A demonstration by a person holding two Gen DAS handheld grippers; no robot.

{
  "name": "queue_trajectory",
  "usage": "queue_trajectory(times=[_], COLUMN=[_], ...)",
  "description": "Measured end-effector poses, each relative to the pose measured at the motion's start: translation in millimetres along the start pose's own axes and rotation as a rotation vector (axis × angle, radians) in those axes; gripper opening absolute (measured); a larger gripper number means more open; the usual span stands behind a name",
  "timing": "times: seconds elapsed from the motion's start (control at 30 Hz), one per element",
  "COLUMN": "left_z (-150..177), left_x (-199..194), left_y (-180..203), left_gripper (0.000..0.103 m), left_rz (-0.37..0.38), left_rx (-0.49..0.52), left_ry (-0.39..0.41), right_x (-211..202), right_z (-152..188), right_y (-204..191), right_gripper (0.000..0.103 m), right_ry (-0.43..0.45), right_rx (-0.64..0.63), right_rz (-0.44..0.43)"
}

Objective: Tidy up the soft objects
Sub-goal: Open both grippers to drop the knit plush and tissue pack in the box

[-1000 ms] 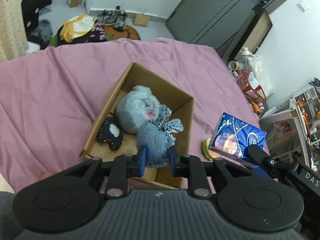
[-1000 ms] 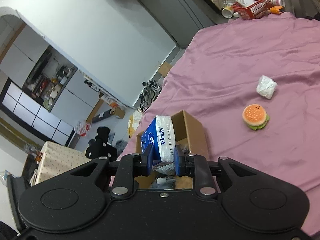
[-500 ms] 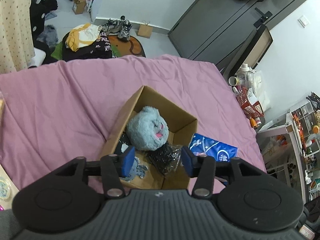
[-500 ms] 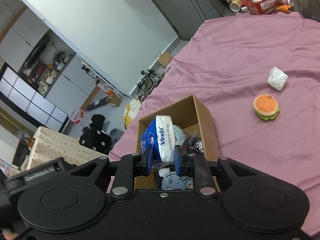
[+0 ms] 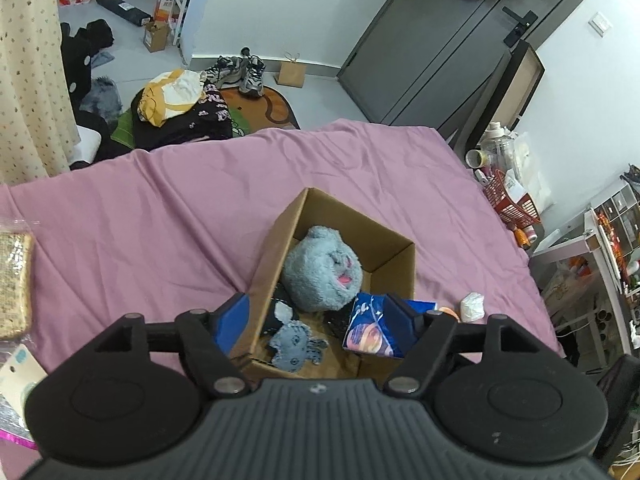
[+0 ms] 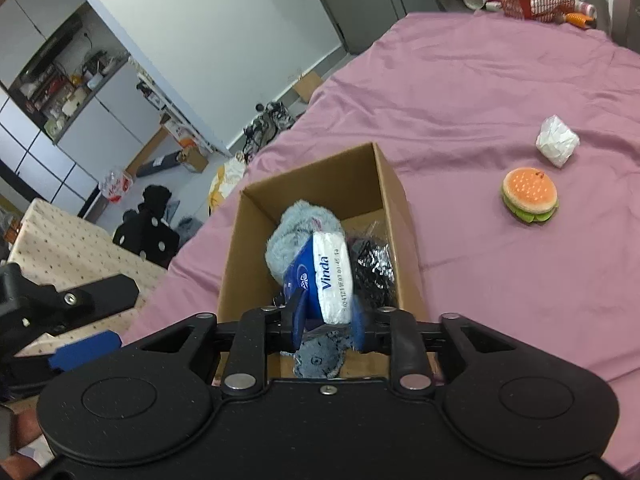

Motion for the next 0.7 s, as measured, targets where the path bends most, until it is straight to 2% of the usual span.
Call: queue_trajectory(times=[0.07,0.17,0.3,0.5,0.6,0.7], left_z=[0,0,2,10,14,17], left_x=[-1,0,-2,-1,1,3], left_y=[-1,0,5,23,33,43], left_gripper=[0.073,0.075,0.08,0.088,0.092,0.097], left_rz=[-0.008,-0.02,-0.053,-0.051,-0.056,-0.047], left_rx=[0.01,0.024,0.069,0.097,0.116,0.121], left_ry=[0.001,-0.002,0.004,0.012,0.02,0.029], right_x=[-3,-16,-35,-66,-75,-84], right_z=[0,-4,-11,-26,-34,-40], right_y=[1,5,16,38,50,64], right_gripper=[0.03,0.042,0.043,0.045,0.052,0.054], right_ry=[-0.004,0.022,0.049,0.098,0.119,0.138], right_rx=[0.012,0.022,0.038,0.047,0.049,0.054], right_rz=[-0.02,-0.042,-0.065,-0.084,-0.077,-0.069])
Point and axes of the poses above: each gripper's, at about its wrist camera, not at the fingertips, and x roughly the way its jaws point, y to its right, z to its underside, the point moved 10 cm from there along x, roughly the way its jaws point, and after that the axes turned 3 degrees about -x, right-handed, at the moved point
